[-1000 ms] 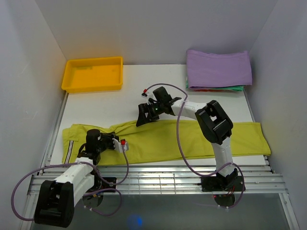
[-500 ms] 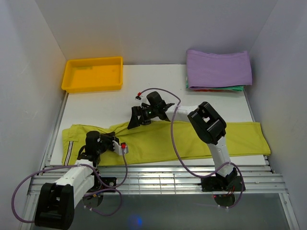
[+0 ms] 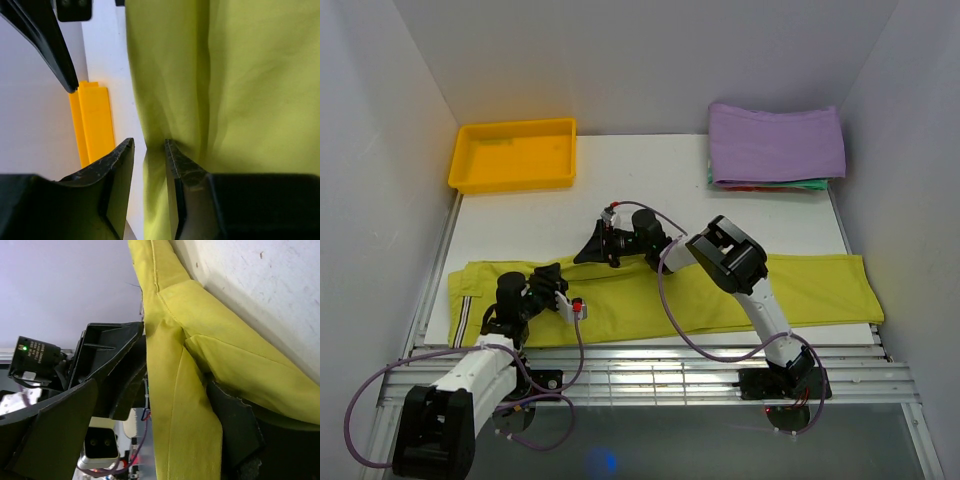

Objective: Fold and stack the trousers
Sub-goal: Fold the trousers

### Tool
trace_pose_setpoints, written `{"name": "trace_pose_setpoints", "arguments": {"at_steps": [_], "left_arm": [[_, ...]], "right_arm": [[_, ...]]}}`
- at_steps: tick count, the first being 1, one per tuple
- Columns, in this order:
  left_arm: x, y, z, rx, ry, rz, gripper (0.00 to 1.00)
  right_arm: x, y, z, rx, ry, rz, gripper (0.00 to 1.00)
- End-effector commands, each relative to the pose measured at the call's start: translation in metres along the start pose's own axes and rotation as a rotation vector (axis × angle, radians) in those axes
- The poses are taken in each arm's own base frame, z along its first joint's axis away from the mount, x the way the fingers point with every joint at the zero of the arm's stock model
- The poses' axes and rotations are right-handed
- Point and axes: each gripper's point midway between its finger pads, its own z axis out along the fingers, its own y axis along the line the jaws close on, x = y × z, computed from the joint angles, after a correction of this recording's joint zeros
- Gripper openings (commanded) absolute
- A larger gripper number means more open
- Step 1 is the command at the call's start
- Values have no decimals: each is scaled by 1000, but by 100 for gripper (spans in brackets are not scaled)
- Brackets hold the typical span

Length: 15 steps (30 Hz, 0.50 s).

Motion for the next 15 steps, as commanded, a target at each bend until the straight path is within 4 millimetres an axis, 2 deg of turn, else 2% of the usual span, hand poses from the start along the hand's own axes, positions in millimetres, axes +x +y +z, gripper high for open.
{"name": "trace_pose_setpoints", "arguments": {"at_steps": [1, 4, 7, 10, 11, 12, 14, 15], "left_arm": [[-10, -46, -4, 59, -48, 6, 43], [-11, -48, -4, 70, -57, 9, 49], [-11, -49, -4, 75, -52, 2, 57], [-14, -48, -4, 77, -68, 6, 59], [-16, -54, -5, 107, -79, -8, 59], [-19, -42, -6, 91, -88, 0, 59], [-29, -49, -9, 135, -138, -39, 59], [-34, -36, -11, 119, -154, -36, 59]], "right_arm": [[-4, 20, 8, -127, -15, 71, 95], [-12, 19, 13, -146, -35, 69, 95], [-23, 20, 8, -160, -93, 74, 95], [-35, 19, 3, -163, -122, 69, 95], [-37, 20, 1, -164, -126, 62, 95], [-40, 19, 0, -160, -130, 63, 95], [-47, 17, -5, -152, -143, 57, 95], [-50, 15, -7, -149, -152, 54, 95]]}}
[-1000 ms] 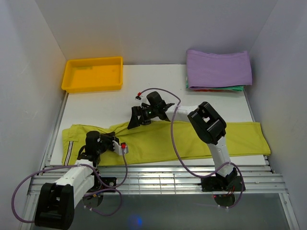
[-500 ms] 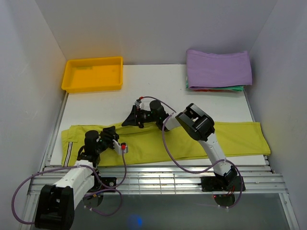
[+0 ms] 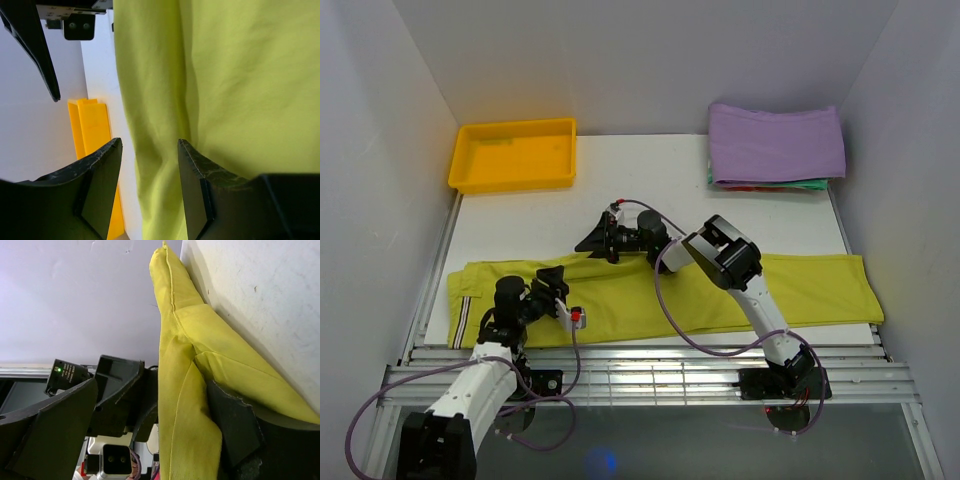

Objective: Fold and stack the trousers
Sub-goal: Fold the trousers

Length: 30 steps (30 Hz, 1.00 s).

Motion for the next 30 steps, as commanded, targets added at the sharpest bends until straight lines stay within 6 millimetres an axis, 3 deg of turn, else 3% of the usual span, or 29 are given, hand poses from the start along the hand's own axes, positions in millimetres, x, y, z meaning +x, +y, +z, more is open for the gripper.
{"name": "trace_pose_setpoints", "arguments": {"at_steps": [1, 10, 15, 16, 19, 20, 21, 22, 24, 25, 27, 28, 30], "left_arm": [[-25, -34, -4, 116, -117, -81, 59], [-43, -69, -16, 256, -185, -95, 60], [-43, -69, -16, 293, -180, -155, 57], [-44, -67, -16, 295, -181, -187, 57], [-50, -50, -16, 303, -209, -248, 55], [-51, -47, -16, 310, -204, -314, 55], [-51, -29, -15, 288, -203, -343, 54], [-53, -19, -16, 281, -206, -384, 54], [-56, -3, -18, 276, -194, -515, 53], [-56, 21, -18, 248, -193, -538, 53], [-58, 40, -20, 230, -168, -685, 51], [-57, 60, -21, 210, -163, -719, 50], [-55, 75, -22, 188, -115, -882, 50]], "right_arm": [[-25, 12, -4, -43, -57, -60, 95], [-40, 26, -2, -106, -73, -61, 94], [-20, 41, -19, -104, 4, -78, 100], [-18, 54, -23, -109, 20, -100, 95], [-9, 46, -36, -28, 88, -152, 90], [-9, 56, -39, -20, 101, -193, 88], [-6, 52, -43, -8, 127, -273, 85], [-2, 44, -46, 39, 146, -243, 81], [2, 46, -51, 55, 172, -284, 80], [6, 38, -54, 86, 189, -304, 77], [8, 36, -56, 104, 198, -341, 74], [8, 33, -56, 107, 204, -378, 72], [14, 25, -56, 134, 230, -376, 70]]}}
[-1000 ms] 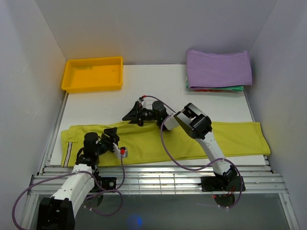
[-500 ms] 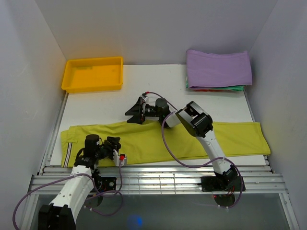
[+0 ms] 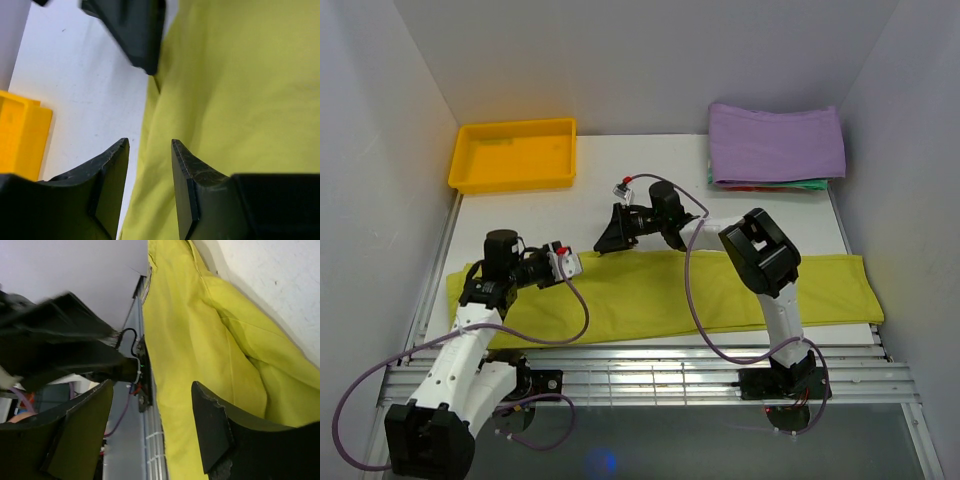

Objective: Fold and stack the trousers
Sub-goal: Fold the trousers

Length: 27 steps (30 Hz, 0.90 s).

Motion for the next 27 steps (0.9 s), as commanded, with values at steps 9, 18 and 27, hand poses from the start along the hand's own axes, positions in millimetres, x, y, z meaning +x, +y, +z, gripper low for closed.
{"name": "trace_pose_setpoints", "arguments": {"at_steps": [9, 18, 27], "left_arm": [[-29, 63, 9, -32, 56, -741, 49], [-19, 76, 34, -8, 69, -919, 49], [17, 83, 44, -57, 262, -1078, 50]], "right_arm": [[4, -11, -5, 70, -2, -163, 74], [-40, 1, -17, 201, -79, -379, 78], [13, -77, -10, 365, 139, -380, 73]]}}
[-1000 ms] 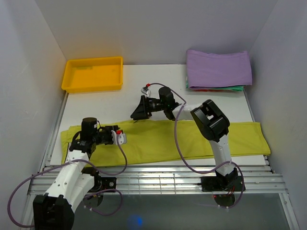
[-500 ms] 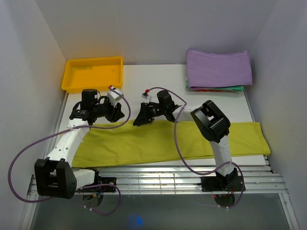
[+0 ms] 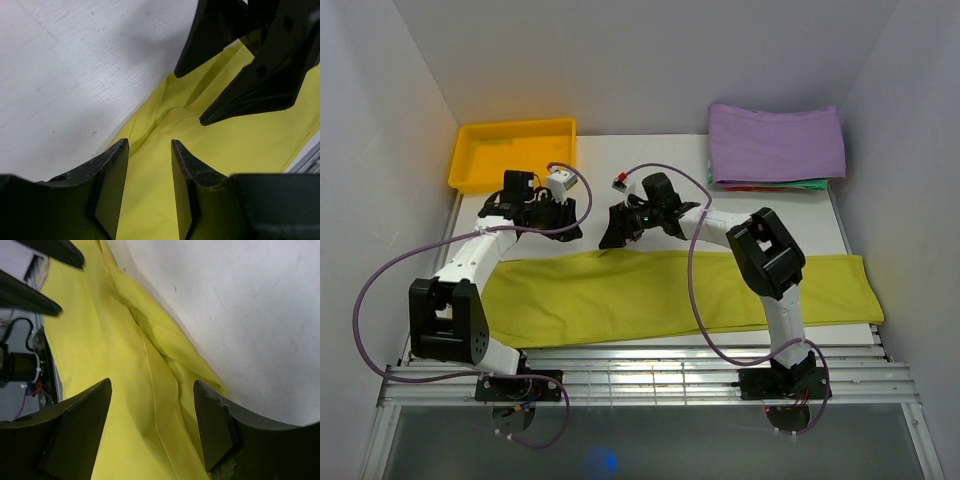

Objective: Fold and stack the trousers
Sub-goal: Fold the trousers

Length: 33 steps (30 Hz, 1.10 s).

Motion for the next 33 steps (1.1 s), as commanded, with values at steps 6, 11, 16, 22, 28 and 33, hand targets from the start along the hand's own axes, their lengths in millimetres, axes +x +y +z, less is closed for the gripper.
{"name": "trace_pose_setpoints", "arguments": {"at_steps": [6, 11, 16, 22, 28, 33], "left_arm": [[1, 13, -8, -95, 81, -128, 50], [1, 14, -15, -118, 98, -127, 50], [8, 11, -21, -132, 117, -108, 48], [22, -9, -20, -108, 165, -64, 47], [40, -31, 0, -118, 253, -25, 42], [61, -41, 14, -126, 330, -15, 39]], "right_arm": [[69, 19, 9, -64, 194, -80, 66], [71, 46, 2, -114, 198, -148, 51], [85, 63, 0, -121, 237, -265, 39], [124, 53, 3, -61, 311, -361, 43], [141, 38, 8, -18, 330, -405, 43], [149, 33, 11, -3, 339, -415, 43]]}}
